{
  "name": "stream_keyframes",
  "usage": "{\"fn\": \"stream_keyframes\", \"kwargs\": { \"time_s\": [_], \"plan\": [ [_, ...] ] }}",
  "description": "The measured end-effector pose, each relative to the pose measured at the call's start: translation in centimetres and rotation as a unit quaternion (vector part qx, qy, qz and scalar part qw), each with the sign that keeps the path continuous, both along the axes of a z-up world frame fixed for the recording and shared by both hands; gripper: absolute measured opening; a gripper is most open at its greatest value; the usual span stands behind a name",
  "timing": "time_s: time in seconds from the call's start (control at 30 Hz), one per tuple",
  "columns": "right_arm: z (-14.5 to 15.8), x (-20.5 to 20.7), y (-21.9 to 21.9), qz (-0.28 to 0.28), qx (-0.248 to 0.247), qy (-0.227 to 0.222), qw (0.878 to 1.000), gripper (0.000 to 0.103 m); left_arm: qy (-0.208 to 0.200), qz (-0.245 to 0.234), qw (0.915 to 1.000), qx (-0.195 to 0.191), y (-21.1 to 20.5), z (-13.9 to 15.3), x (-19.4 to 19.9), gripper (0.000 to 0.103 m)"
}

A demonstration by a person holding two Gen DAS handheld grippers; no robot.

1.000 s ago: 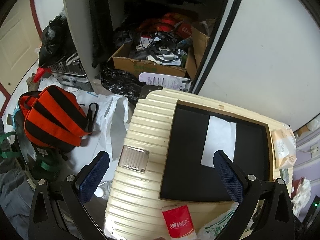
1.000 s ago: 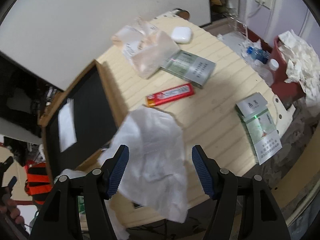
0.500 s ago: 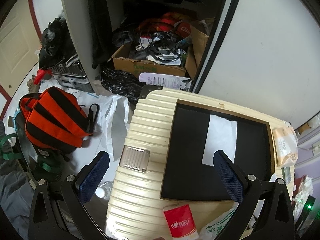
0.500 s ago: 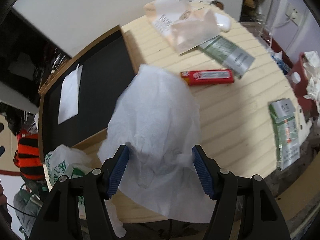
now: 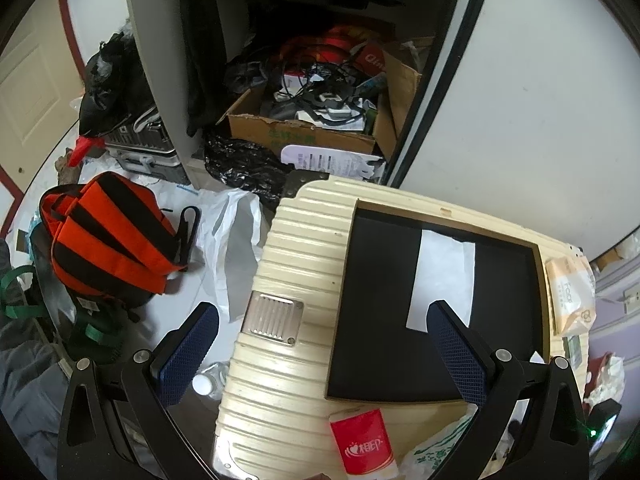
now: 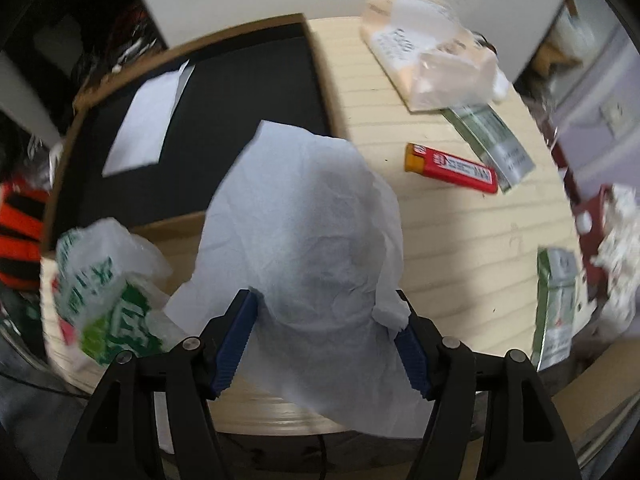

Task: Organize soft objects
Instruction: 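Lift the crumpled tissue and carry it over the black tray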

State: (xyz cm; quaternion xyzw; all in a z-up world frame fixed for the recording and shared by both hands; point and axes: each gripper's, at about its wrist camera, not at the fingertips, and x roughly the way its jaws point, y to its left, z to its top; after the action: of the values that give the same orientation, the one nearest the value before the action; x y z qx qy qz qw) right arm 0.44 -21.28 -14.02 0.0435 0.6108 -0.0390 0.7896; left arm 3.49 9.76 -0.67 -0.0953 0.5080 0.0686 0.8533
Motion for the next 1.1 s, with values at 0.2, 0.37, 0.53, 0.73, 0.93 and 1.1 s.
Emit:
{"fn": "stream_keyframes", "kwargs": {
  "time_s": [0.2,0.37,0.53,0.73,0.93,1.1],
  "plan": [
    [0.0,0.5,-1.4,-0.02,0.015,-0.001,1.0,0.041,0.001,0.0,1.0,-0.002,0.2,0.1,0.0,0.103],
    [1.6,-0.4,-2.8,-0.043,0.037,-0.015,0.998,0.023,0.0,0.001,1.0,-0.004,0.2,0.1,-0.1,0.103],
    [3.6,-1.2,-4.5,-0.07,0.054,-0.042,0.995,0.002,-0.001,0.009,0.9999,-0.01,0.2,0.0,-0.1,0.103],
    [3.0,-1.4,-4.5,-0.08,0.077,-0.04,0.993,0.002,0.0,0.009,0.9999,-0.012,0.2,0.1,-0.1,0.103],
    [2.6,-1.1,-2.9,-0.064,0.053,-0.018,0.996,0.01,0.001,0.009,0.9999,-0.012,0.3,0.1,-0.2,0.103],
    [2.2,-1.0,-2.4,-0.044,0.027,-0.01,0.999,0.04,0.001,0.007,0.9999,-0.011,0.3,0.1,-0.2,0.103]
  ]
}}
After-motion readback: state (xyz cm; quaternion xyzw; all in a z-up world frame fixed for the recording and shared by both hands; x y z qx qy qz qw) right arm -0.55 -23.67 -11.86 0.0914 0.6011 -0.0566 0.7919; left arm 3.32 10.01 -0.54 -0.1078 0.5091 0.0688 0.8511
